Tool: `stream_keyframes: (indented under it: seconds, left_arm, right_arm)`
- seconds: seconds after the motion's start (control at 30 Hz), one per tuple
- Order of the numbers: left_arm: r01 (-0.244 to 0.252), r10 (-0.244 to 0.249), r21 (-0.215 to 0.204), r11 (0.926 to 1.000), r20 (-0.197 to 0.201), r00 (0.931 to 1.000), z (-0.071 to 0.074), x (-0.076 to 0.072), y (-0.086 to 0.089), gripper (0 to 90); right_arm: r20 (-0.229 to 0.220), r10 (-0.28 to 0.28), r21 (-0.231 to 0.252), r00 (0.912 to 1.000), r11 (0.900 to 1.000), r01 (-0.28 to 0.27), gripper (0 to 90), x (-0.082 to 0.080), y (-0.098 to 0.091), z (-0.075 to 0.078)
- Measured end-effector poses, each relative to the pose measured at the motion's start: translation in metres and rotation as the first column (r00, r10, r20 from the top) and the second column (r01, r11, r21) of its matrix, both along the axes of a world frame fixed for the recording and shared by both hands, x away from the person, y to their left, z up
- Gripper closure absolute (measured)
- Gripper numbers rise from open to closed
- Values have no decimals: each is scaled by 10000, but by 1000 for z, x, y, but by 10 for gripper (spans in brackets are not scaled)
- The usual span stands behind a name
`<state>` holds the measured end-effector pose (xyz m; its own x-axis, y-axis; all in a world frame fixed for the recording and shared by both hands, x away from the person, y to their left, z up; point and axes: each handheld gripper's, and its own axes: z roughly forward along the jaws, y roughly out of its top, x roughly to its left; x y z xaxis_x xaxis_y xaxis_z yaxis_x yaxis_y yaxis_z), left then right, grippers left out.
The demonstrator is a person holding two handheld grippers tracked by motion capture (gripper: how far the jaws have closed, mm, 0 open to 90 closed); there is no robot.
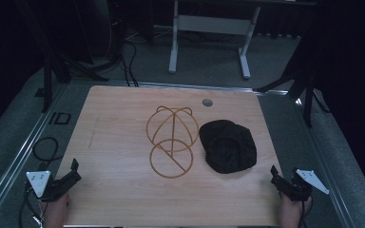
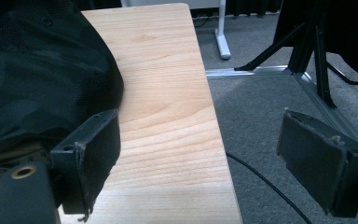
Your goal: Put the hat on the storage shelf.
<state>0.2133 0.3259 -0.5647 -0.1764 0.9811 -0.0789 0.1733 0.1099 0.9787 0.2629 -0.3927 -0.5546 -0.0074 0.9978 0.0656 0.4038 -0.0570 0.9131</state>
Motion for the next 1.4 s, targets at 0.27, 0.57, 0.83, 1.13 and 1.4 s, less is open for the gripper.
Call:
stream_keyframes:
  seconds: [0.27,0.57,0.83,1.13,1.4]
  left_arm:
    - [12,-12,23,10000,-14,10000,0,0,0,5]
    - [110,-110,23,9999,6,9999,0,0,0,5]
    - [149,-149,-2,9999,4,9999,0,1,0,5]
    - [276,-275,-92,9996,45,9996,0,0,1,5]
    - [291,-291,-7,9996,40,9996,0,0,0,5]
  right_arm:
    - [-252,-29,-141,9997,9999,25,142,2,2,0]
    - [-618,312,386,9976,9988,-288,136,6,-2,7]
    - [-309,1591,502,9868,9862,-1575,133,18,15,43]
    - [-224,2929,167,9559,9561,-2926,133,31,38,70]
    - [-474,3815,415,9231,9241,-3798,125,49,67,87]
